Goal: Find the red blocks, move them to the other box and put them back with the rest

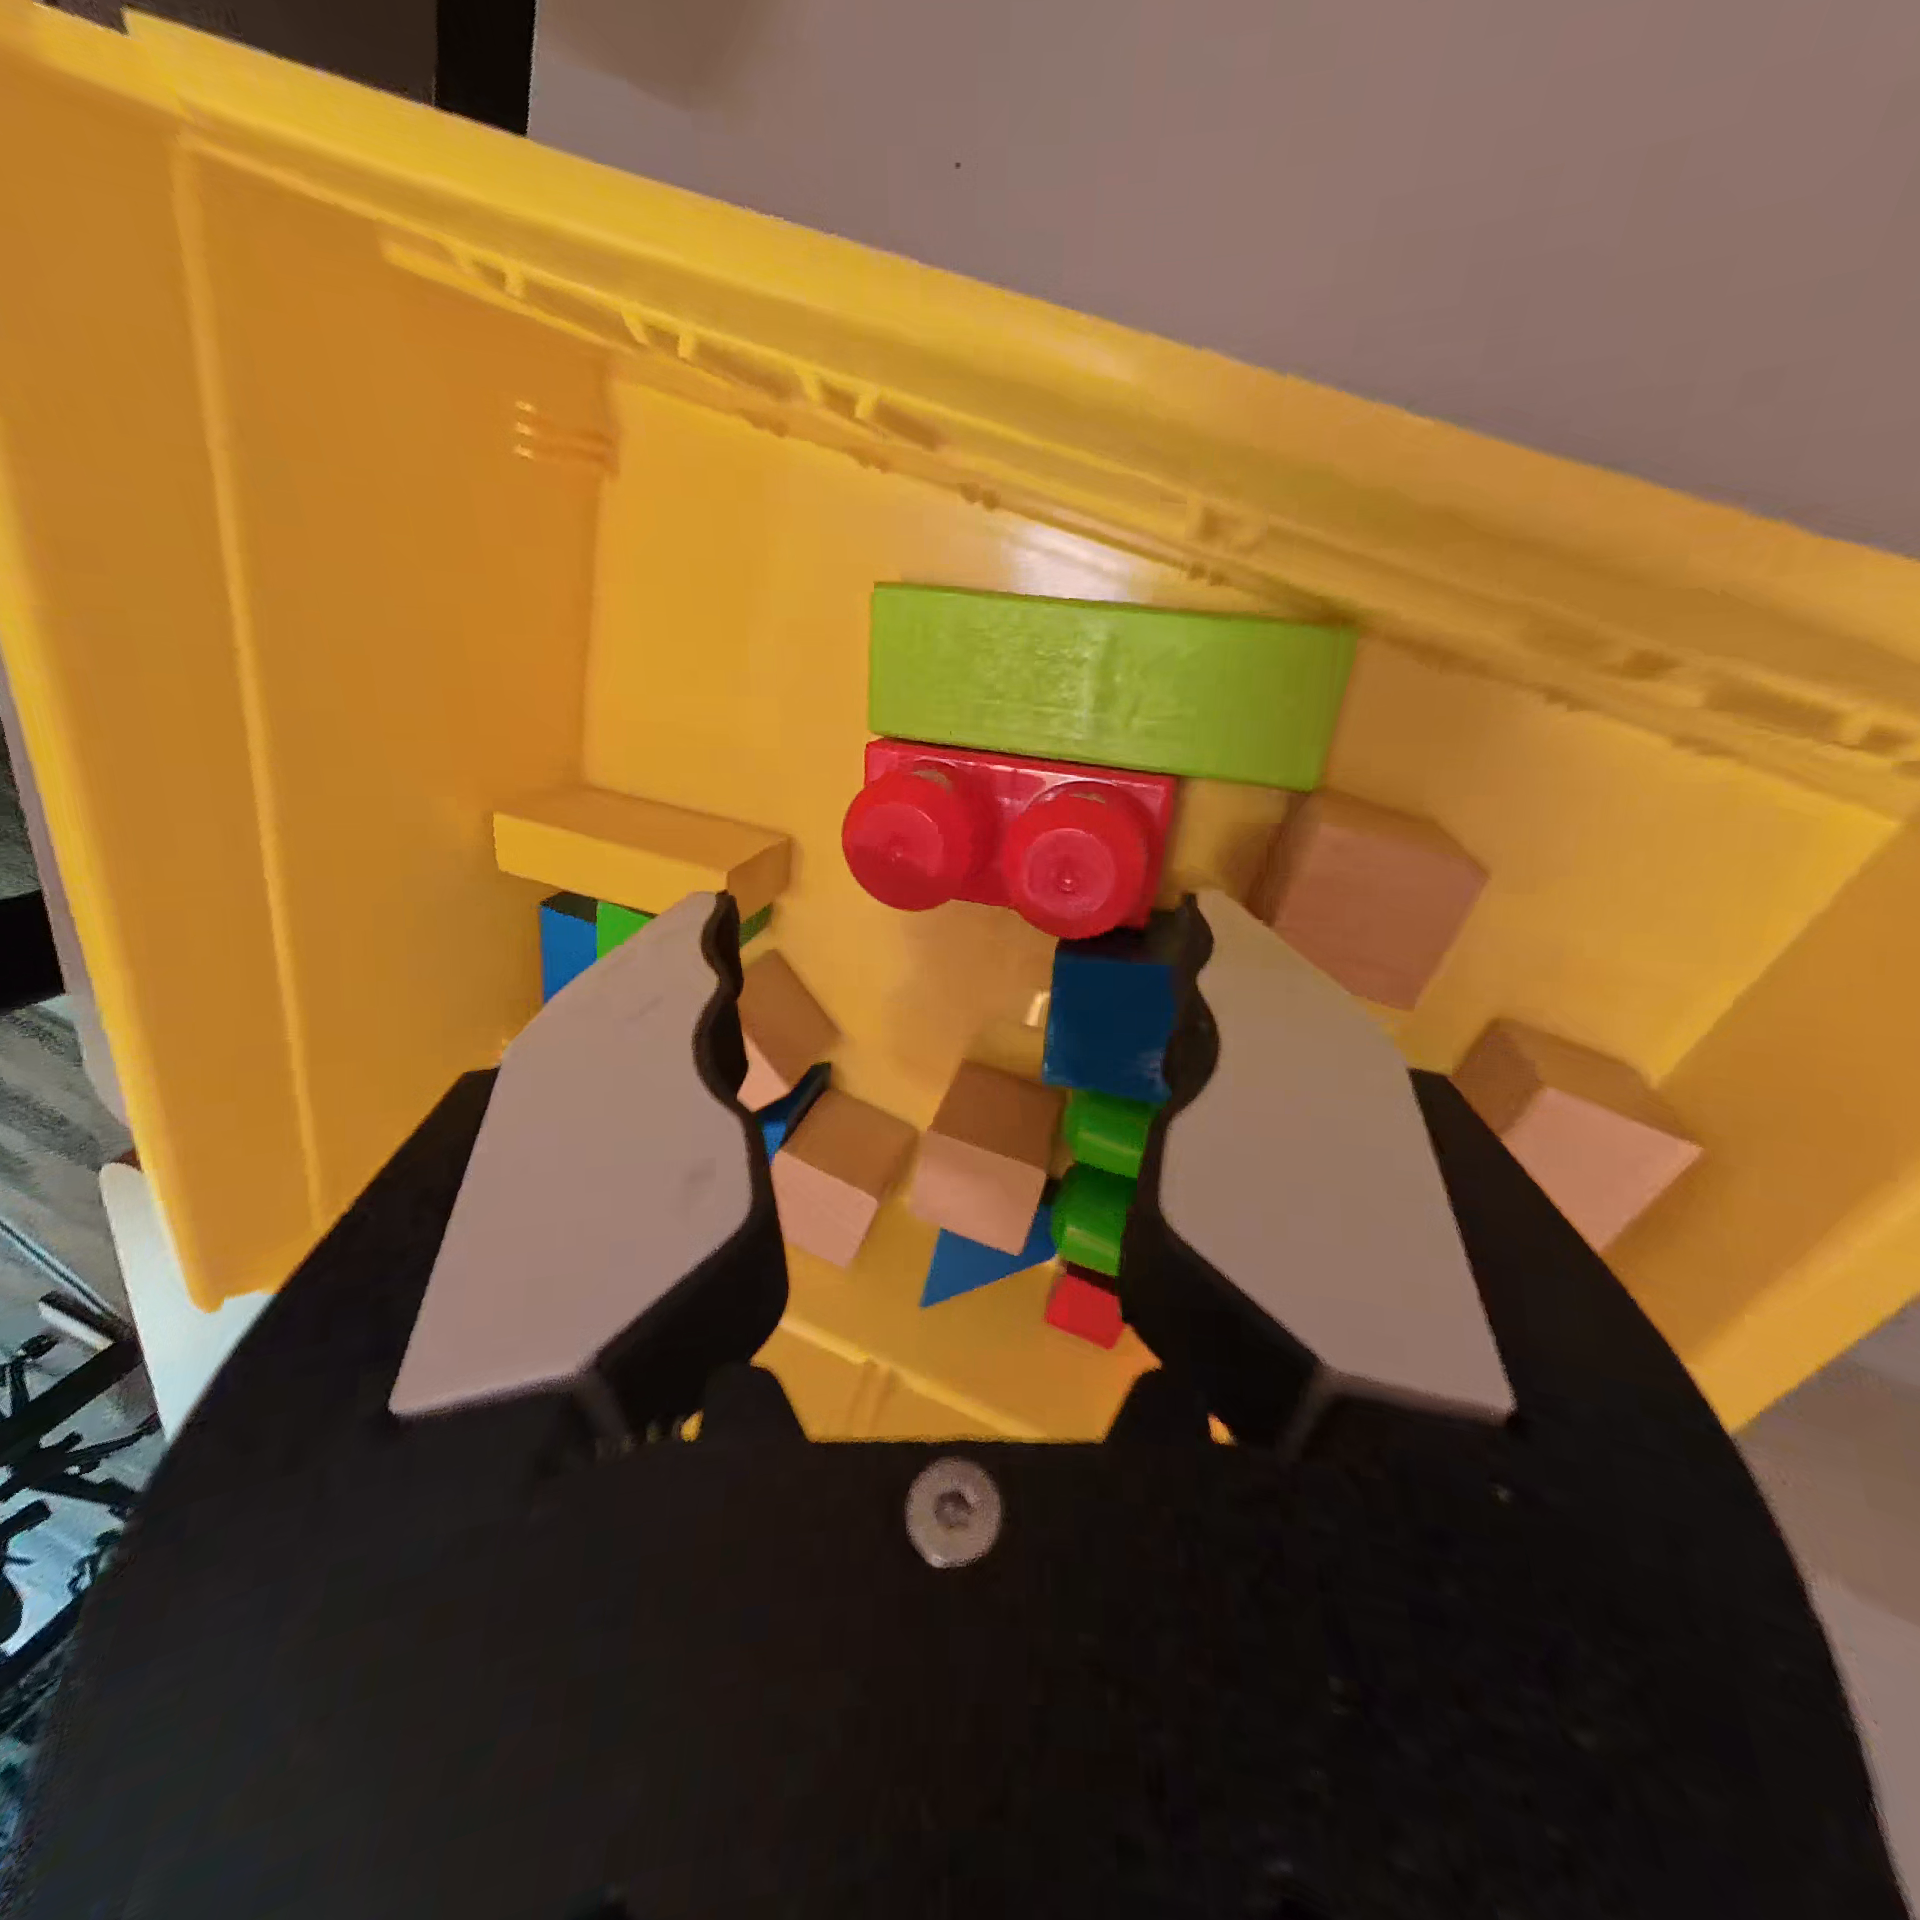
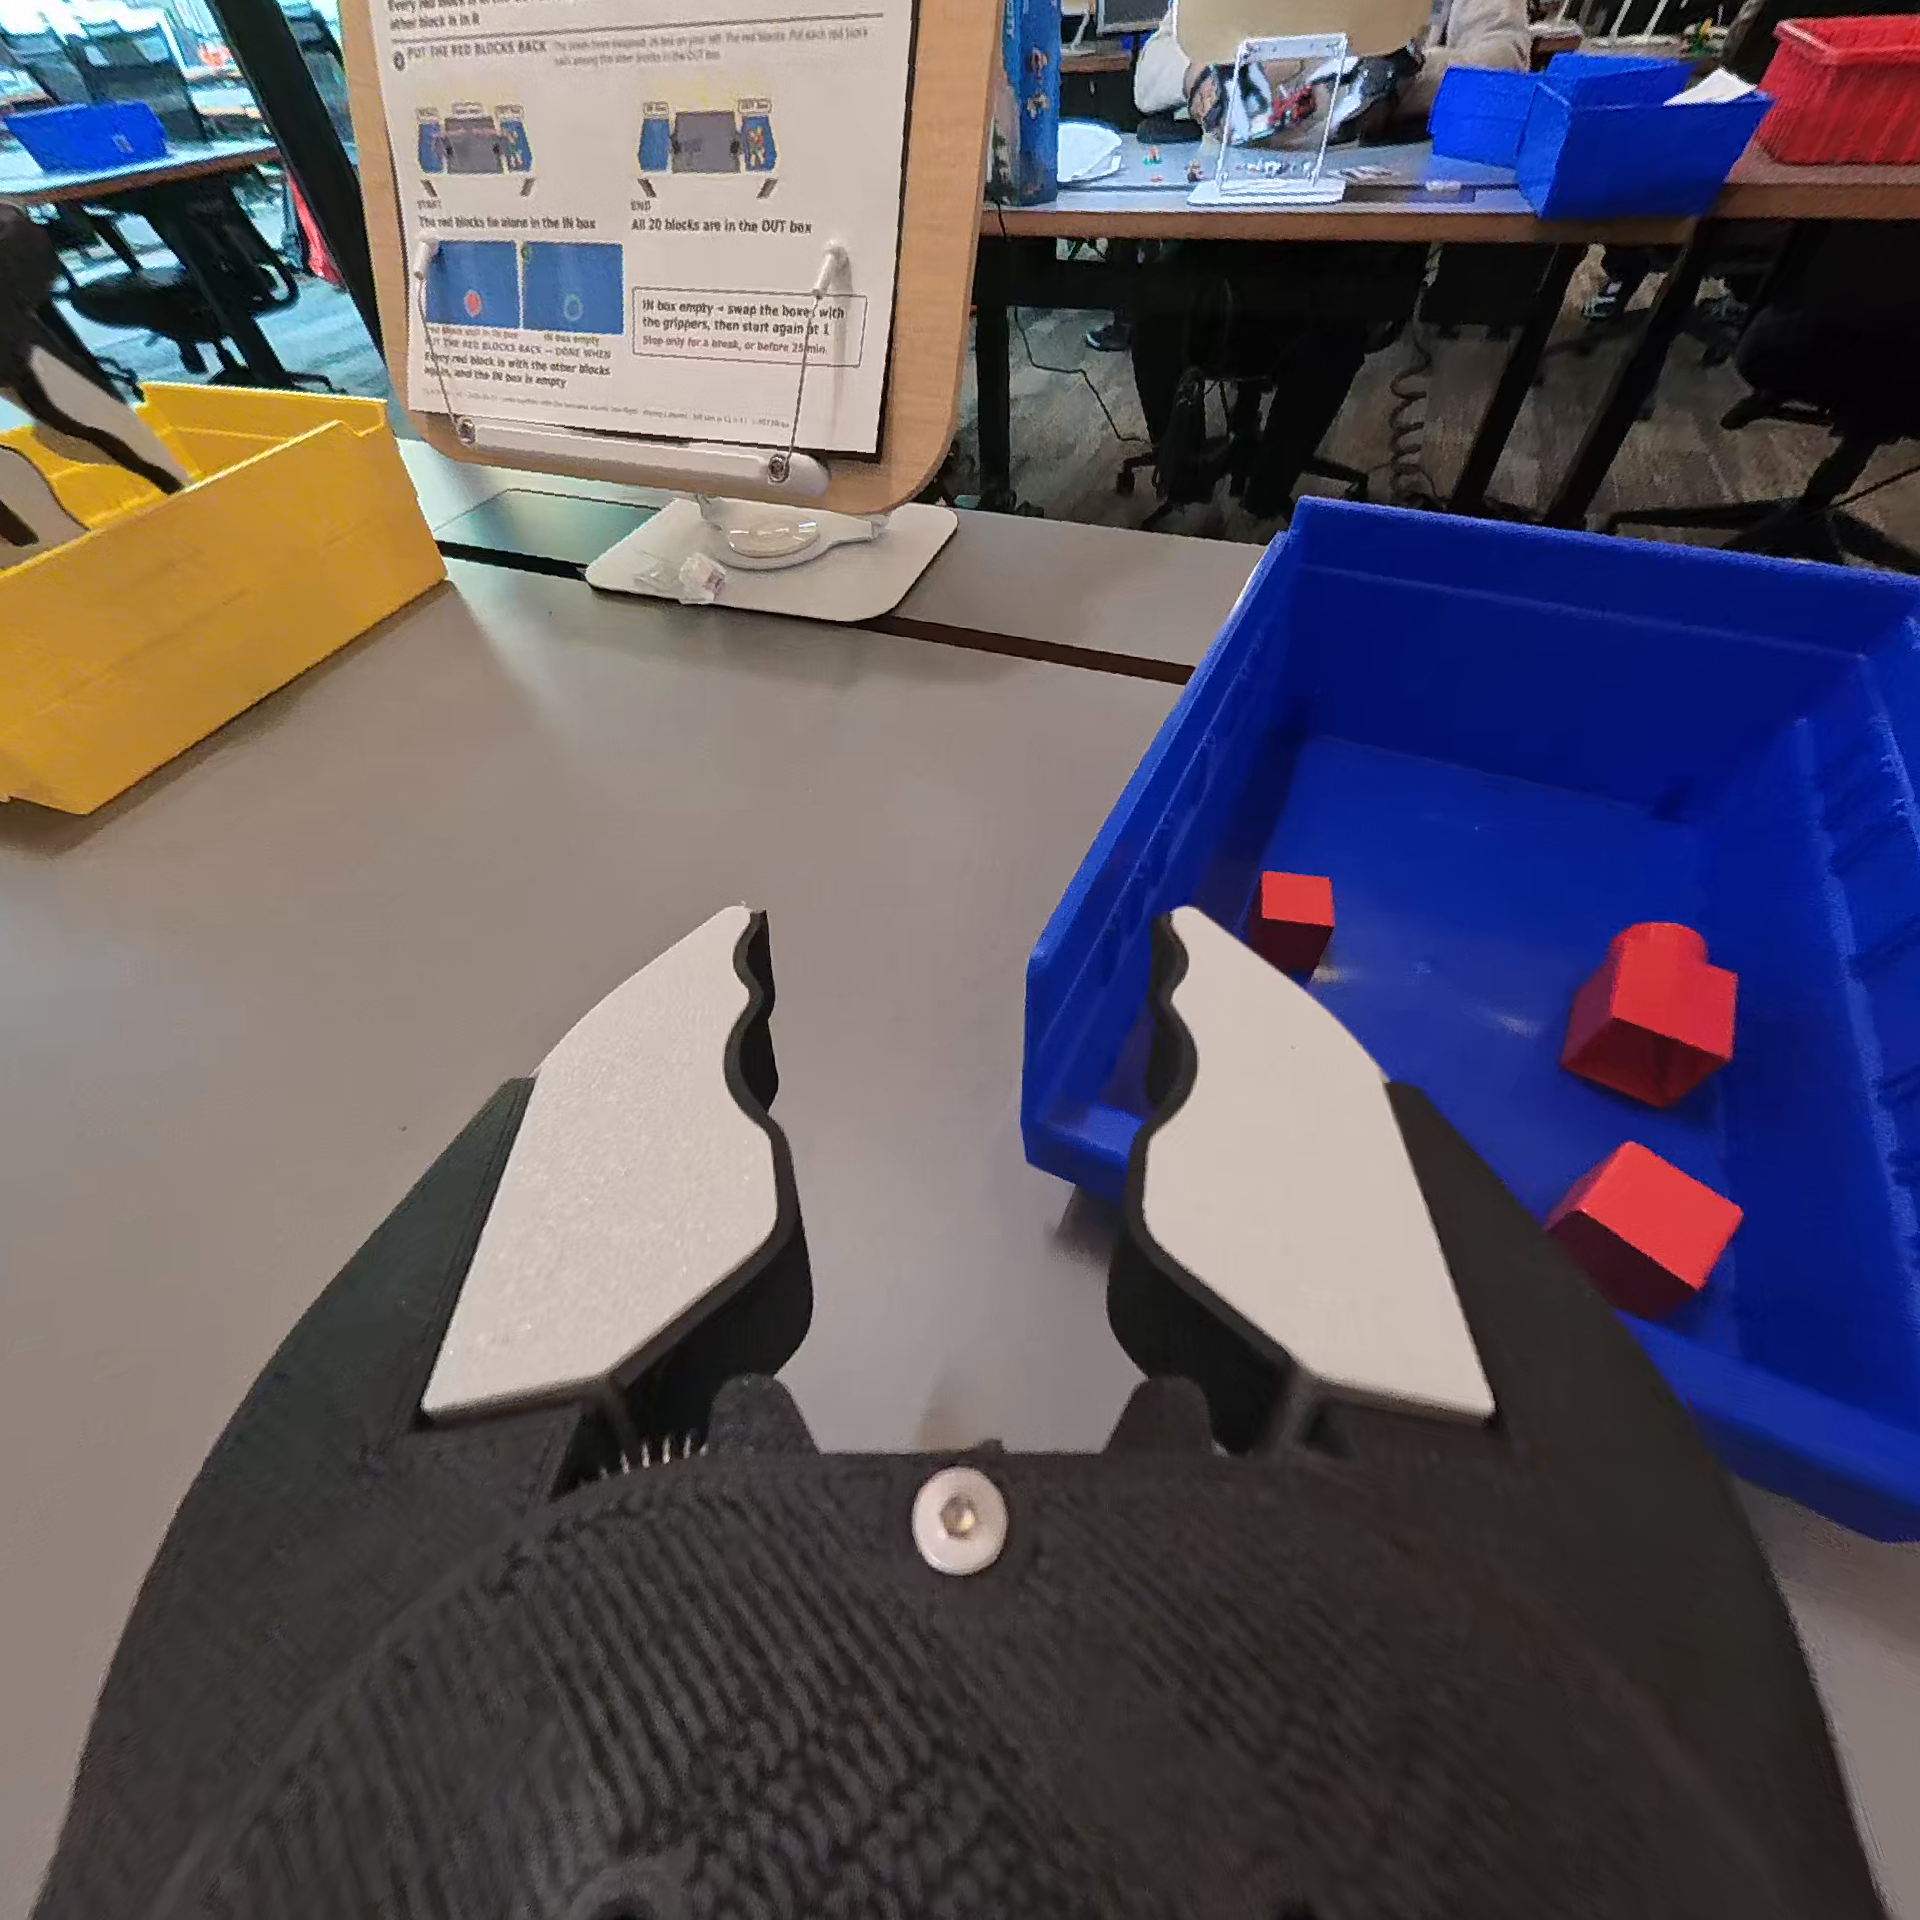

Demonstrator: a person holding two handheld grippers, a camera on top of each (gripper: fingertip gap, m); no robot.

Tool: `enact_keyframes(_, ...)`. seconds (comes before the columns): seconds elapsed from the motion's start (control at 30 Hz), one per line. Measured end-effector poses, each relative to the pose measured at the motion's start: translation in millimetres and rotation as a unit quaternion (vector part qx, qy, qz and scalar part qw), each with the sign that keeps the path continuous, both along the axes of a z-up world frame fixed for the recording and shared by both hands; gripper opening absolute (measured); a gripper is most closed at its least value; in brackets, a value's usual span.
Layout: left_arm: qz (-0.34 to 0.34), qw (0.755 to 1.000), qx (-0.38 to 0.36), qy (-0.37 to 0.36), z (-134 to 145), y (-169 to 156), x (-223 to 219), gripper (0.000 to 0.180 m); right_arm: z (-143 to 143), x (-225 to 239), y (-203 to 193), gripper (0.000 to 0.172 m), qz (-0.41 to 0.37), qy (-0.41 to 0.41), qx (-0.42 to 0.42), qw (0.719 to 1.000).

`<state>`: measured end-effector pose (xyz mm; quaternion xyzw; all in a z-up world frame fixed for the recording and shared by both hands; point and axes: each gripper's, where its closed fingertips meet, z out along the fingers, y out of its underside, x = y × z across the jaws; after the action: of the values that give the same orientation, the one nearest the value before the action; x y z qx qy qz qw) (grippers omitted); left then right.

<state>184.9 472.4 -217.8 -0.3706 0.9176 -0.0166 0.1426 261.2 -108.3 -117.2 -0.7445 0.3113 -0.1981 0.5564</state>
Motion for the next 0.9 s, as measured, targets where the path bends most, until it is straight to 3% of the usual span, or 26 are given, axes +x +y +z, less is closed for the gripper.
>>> enact_keyframes(0.33,-0.021,0.996,0.0,0.081,-41,4,-2,0.072,-11,-18,8,0.07,0.031,0.011,-0.005,0.999)
enact_keyframes(0.6,-0.024,0.997,0.005,0.075,-39,4,-4,0.072,-15,-32,37,0.07,0.085,0.012,0.003,0.996)
enact_keyframes(0.7,-0.036,0.998,0.018,0.054,-16,4,-4,0.072,-16,-38,52,0.071,0.11,-0.001,-0.01,0.994)
enact_keyframes(0.9,-0.077,0.997,0.015,-0.021,64,-19,-4,0.072,-6,-56,95,0.074,0.195,0.01,0.02,0.981)
